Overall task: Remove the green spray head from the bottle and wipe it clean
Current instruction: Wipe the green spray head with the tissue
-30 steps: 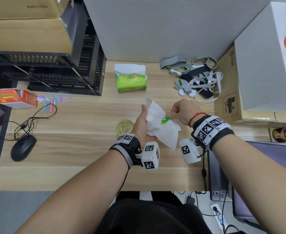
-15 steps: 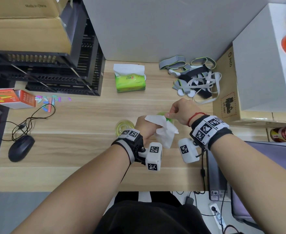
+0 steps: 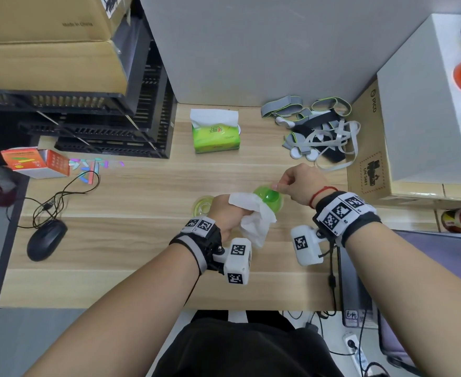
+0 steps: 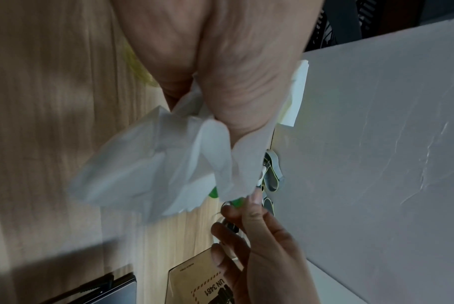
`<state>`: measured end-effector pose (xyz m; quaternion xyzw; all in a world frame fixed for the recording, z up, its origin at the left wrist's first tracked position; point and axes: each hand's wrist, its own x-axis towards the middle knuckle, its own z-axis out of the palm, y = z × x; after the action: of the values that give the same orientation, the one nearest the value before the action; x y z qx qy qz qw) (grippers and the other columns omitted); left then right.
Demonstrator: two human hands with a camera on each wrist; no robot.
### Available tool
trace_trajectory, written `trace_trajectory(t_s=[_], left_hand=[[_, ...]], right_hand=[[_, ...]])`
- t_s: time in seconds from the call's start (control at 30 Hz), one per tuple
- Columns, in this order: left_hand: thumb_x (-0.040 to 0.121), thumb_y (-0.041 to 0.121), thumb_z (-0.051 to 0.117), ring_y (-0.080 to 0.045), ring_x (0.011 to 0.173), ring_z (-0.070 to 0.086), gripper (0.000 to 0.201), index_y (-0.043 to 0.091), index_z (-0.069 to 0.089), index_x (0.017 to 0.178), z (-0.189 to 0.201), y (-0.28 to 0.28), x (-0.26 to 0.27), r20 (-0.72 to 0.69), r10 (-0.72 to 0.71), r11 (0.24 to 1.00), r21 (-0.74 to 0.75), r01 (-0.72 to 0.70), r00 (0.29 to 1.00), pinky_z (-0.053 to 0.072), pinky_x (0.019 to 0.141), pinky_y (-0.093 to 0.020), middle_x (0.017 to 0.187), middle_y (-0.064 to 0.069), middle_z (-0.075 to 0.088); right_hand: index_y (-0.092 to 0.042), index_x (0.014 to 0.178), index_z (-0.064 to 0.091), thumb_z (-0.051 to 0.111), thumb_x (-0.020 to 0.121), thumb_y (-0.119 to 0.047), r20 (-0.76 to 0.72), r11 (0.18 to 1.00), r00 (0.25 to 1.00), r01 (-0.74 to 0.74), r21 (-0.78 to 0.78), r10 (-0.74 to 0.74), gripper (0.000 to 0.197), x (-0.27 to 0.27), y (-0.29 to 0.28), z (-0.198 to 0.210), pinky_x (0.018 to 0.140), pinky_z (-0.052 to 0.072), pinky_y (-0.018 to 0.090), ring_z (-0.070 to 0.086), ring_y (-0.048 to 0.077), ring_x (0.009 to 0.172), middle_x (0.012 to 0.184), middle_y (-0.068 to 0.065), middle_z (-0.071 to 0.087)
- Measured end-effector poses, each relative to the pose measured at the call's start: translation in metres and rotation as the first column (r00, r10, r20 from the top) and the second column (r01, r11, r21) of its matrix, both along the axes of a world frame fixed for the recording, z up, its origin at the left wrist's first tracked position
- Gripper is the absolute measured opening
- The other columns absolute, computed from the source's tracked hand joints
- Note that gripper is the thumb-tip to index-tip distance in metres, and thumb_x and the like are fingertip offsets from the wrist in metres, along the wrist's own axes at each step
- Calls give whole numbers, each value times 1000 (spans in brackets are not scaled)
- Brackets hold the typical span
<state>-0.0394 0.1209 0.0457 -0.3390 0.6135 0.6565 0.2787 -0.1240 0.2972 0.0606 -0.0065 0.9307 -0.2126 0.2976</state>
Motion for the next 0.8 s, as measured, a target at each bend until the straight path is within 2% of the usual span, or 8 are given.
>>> trace_trajectory(t_s=[0.2,0.3,0.4,0.47,0.6,0.7,0.77,0.8], left_hand=[[80,-4,57,-24,72,66,26,14,74,73,-4,-4,1,-13,91,994,57,-90,996,52,68,-35,76,-6,73],[81,-4,57,-24,75,69,26,14,75,89,-5,2,-2,-10,115,981,155,-112,993,53,73,-35,80,-7,75],[82,-7,52,-16,52,64,25,10,71,80,-5,9,-5,33,88,992,91,-91,996,49,48,-21,66,-5,70],[83,-6,47,-22,55,59,22,3,66,76,-9,13,-6,59,70,997,34,-72,996,45,47,-22,66,-10,65],[79,1,44,-27,70,57,17,-2,61,76,-12,19,-7,94,196,979,29,-199,976,44,60,-31,76,-16,61],[82,26,52,-28,82,60,42,-6,65,106,-11,21,-10,113,253,943,192,-271,961,49,66,-32,93,-18,63],[92,41,56,-28,80,66,49,-3,66,110,-12,22,-12,88,237,943,219,-251,968,53,71,-34,92,-15,70],[93,40,58,-27,76,68,45,-2,67,106,-14,22,-12,71,214,953,206,-224,974,55,69,-32,90,-14,72]], right_hand=[[-14,78,67,54,85,-58,-56,990,996,58,-126,-66,46,7,6,4,73,59,47,69,25,73,78,6,73],[-17,77,66,55,87,-55,-77,984,995,57,-168,-71,41,12,6,5,72,59,48,69,26,73,78,7,73],[-18,79,66,55,88,-52,-63,979,995,61,-193,-75,37,19,7,1,72,59,49,69,26,73,79,9,73],[-19,80,66,55,88,-51,-58,975,994,74,-212,-88,35,24,8,-1,71,59,49,70,26,73,79,8,73],[-22,90,68,58,91,-38,-29,963,998,41,-268,-51,19,30,8,-4,67,60,47,72,24,69,82,4,73],[-18,101,71,56,94,-31,-20,957,999,35,-289,-43,21,31,8,-4,65,61,44,72,21,69,87,1,72],[-18,106,71,54,96,-25,-3,952,999,51,-301,-54,22,30,8,-5,64,62,40,71,19,70,88,0,72],[-17,109,71,52,96,-20,10,950,998,61,-307,-61,23,29,8,-6,65,62,38,70,18,70,87,1,72]])
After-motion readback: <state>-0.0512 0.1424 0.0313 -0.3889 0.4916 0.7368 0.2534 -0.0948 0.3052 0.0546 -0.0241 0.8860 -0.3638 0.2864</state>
